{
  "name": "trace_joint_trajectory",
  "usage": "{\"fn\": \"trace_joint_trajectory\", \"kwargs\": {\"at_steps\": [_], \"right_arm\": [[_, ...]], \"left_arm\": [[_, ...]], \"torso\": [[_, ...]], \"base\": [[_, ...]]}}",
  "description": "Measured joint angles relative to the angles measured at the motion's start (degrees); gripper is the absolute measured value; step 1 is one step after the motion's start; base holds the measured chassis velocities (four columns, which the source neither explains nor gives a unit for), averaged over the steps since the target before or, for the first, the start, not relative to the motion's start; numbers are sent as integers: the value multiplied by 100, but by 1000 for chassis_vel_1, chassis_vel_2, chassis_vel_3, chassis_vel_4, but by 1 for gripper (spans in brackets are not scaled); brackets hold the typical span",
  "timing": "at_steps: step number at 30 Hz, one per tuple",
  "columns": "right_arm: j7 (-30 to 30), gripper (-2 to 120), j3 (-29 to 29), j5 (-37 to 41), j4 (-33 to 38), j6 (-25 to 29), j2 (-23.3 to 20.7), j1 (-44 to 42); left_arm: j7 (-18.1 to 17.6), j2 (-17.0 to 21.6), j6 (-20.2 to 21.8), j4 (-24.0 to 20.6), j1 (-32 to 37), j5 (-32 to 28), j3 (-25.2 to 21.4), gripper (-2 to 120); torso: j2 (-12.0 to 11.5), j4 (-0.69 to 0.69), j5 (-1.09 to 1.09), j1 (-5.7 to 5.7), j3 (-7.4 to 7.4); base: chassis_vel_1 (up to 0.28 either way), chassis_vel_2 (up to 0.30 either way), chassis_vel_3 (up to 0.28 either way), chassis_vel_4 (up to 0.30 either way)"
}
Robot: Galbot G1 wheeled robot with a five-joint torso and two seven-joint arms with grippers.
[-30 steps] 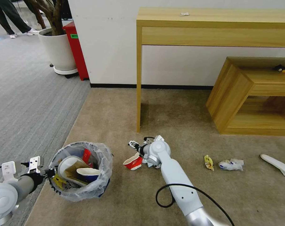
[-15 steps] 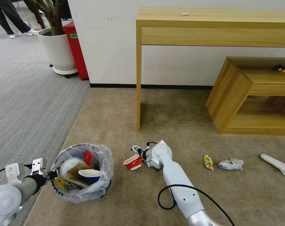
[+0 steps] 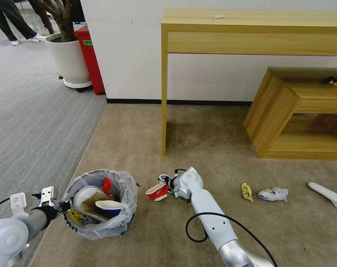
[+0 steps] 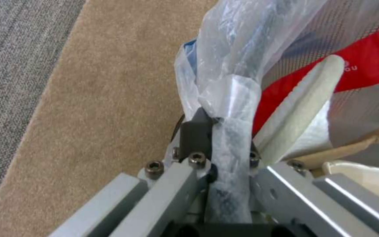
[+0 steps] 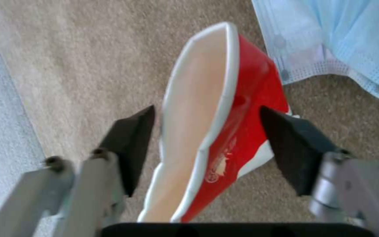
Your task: Pick up the trash bin and place the garbage on the floor into it.
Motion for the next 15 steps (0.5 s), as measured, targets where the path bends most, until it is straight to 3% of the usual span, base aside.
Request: {"fn": "trace_joint_trajectory", "kwargs": {"at_steps": [6, 15], "right_arm": [[-188, 34, 0, -113, -106, 36, -3, 0], [-437, 6, -9, -543, 55, 79, -6, -143]], "left_arm": [[2, -35, 0, -17, 8, 29, 5, 0], [65, -100, 0, -11, 35, 125, -5, 0]], "torso": [[0, 0, 0, 0, 0], [0, 0, 0, 0, 0]], "base": [[0, 0, 0, 0], [0, 0, 0, 0]]}}
